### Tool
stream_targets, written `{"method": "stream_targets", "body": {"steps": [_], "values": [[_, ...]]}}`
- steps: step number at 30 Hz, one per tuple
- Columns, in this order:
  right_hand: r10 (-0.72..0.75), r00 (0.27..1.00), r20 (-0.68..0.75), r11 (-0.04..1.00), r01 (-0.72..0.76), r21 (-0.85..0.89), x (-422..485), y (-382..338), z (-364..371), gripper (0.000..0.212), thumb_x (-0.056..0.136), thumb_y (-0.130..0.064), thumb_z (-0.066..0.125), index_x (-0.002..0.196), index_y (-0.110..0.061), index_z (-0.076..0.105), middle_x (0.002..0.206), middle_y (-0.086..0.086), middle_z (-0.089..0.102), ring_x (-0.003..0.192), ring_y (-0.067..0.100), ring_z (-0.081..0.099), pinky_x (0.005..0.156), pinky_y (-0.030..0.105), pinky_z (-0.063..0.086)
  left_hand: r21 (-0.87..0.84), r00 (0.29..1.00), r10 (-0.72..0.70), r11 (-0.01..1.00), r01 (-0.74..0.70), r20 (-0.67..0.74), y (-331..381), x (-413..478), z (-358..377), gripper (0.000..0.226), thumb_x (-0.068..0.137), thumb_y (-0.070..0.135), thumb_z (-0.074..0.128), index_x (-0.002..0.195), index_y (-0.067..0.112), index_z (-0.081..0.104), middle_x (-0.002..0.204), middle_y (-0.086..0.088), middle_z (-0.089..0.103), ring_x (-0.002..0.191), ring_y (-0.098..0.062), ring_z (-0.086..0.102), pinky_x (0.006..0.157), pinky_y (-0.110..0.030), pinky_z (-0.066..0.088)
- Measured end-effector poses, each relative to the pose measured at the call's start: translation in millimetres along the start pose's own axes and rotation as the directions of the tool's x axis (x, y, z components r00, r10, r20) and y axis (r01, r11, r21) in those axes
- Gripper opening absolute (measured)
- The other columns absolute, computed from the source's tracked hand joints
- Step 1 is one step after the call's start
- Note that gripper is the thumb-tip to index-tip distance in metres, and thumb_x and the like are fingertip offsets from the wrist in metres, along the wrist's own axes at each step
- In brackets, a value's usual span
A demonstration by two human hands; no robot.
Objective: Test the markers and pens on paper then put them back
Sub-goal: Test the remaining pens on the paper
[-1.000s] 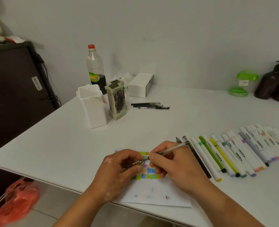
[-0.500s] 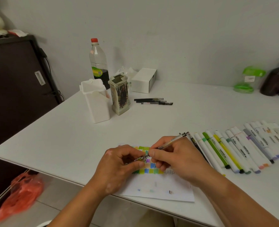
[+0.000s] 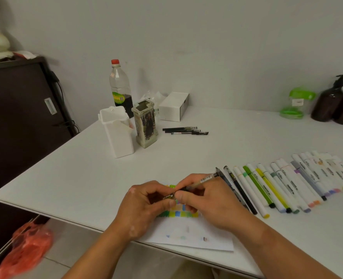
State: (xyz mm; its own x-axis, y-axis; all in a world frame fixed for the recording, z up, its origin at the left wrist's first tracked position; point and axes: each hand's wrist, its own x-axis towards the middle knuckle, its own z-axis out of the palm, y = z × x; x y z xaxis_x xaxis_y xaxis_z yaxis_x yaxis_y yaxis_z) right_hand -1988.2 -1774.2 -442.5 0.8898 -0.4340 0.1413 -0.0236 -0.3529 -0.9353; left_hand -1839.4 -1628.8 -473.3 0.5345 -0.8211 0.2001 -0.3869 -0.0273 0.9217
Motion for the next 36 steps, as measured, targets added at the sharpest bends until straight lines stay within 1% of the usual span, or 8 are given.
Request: {"method": "stream_targets", "body": {"steps": [7,10,13,16,20,25,31,36], "values": [[0.249,0.928,0.276,0.906,-0.324,0.271,-10.4,-15.1,-38.0,0.057,0.083,-0.064,0.060,0.106,-0.015,0.080,0.096,0.019,0.078,0.072,0.022,0.065,0.059,0.029,0.054,0.175,0.994,0.106,0.980,-0.099,-0.033,-3.8,2.0,3.1,0.015,0.077,0.026,0.081,0.089,0.035,0.078,0.089,0.012,0.071,0.082,-0.013,0.066,0.067,-0.012,0.047],[0.309,0.924,0.225,0.951,-0.293,-0.099,-15.0,-19.5,-36.8,0.035,0.094,-0.053,0.057,0.103,-0.025,0.077,0.087,0.002,0.080,0.064,0.011,0.060,0.061,0.029,0.050,0.246,0.986,0.169,0.956,-0.162,-0.009,-2.7,1.5,6.1,0.016,0.075,0.032,0.080,0.089,0.038,0.076,0.090,0.015,0.070,0.084,-0.013,0.065,0.069,-0.012,0.046],[0.277,0.952,0.131,0.848,-0.178,-0.499,-15.9,-17.9,-23.3,0.017,0.094,-0.043,0.061,0.103,-0.033,0.071,0.072,-0.013,0.076,0.059,-0.004,0.060,0.064,0.024,0.047,0.305,0.986,0.165,0.941,-0.148,-0.030,-5.2,1.2,6.1,0.033,0.072,0.028,0.087,0.098,0.041,0.072,0.096,0.022,0.068,0.088,-0.005,0.063,0.071,-0.009,0.046],[0.250,0.968,-0.009,0.727,-0.194,-0.658,-17.7,-16.7,-31.0,0.016,0.091,-0.041,0.064,0.100,-0.033,0.075,0.074,-0.009,0.073,0.063,0.000,0.061,0.055,0.016,0.040,0.444,0.990,0.138,0.888,-0.115,-0.020,-8.8,1.7,8.7,0.040,0.070,0.039,0.087,0.106,0.039,0.068,0.100,0.025,0.064,0.094,0.001,0.060,0.077,-0.010,0.046],[0.163,0.950,-0.267,0.527,-0.313,-0.790,-20.9,-4.2,-58.4,0.016,0.097,-0.033,0.056,0.102,-0.026,0.070,0.089,-0.010,0.066,0.083,0.009,0.060,0.069,0.026,0.050,0.606,0.983,0.172,0.777,-0.171,0.057,-10.3,5.1,20.3,0.037,0.076,0.059,0.074,0.103,0.034,0.073,0.106,0.022,0.058,0.099,0.000,0.051,0.081,-0.008,0.040],[0.145,0.949,-0.281,0.362,-0.315,-0.877,-18.5,15.8,-53.2,0.017,0.097,-0.029,0.048,0.107,-0.023,0.061,0.096,-0.002,0.067,0.079,0.020,0.057,0.062,0.031,0.042,0.664,0.982,0.162,0.724,-0.184,0.095,-8.2,16.7,16.0,0.046,0.082,0.061,0.067,0.118,0.031,0.070,0.120,0.018,0.058,0.108,-0.002,0.049,0.091,-0.022,0.048],[0.130,0.945,-0.300,0.403,-0.327,-0.855,3.0,16.3,-61.3,0.012,0.090,-0.036,0.058,0.091,-0.025,0.062,0.085,-0.004,0.064,0.079,0.019,0.060,0.062,0.030,0.049,0.741,0.962,0.135,0.615,-0.268,0.236,-13.2,34.5,-10.3,0.065,0.083,0.071,0.057,0.134,0.031,0.061,0.138,0.011,0.056,0.124,-0.007,0.050,0.104,-0.025,0.040],[0.048,0.940,-0.339,0.525,-0.312,-0.792,56.8,20.1,-81.6,0.013,0.093,-0.036,0.060,0.089,-0.029,0.069,0.082,-0.008,0.068,0.072,0.013,0.060,0.056,0.024,0.040,0.719,0.962,0.142,0.641,-0.269,0.233,-23.0,53.1,-18.9,0.067,0.082,0.074,0.053,0.133,0.032,0.062,0.138,0.011,0.055,0.125,-0.008,0.049,0.108,-0.028,0.040]]}}
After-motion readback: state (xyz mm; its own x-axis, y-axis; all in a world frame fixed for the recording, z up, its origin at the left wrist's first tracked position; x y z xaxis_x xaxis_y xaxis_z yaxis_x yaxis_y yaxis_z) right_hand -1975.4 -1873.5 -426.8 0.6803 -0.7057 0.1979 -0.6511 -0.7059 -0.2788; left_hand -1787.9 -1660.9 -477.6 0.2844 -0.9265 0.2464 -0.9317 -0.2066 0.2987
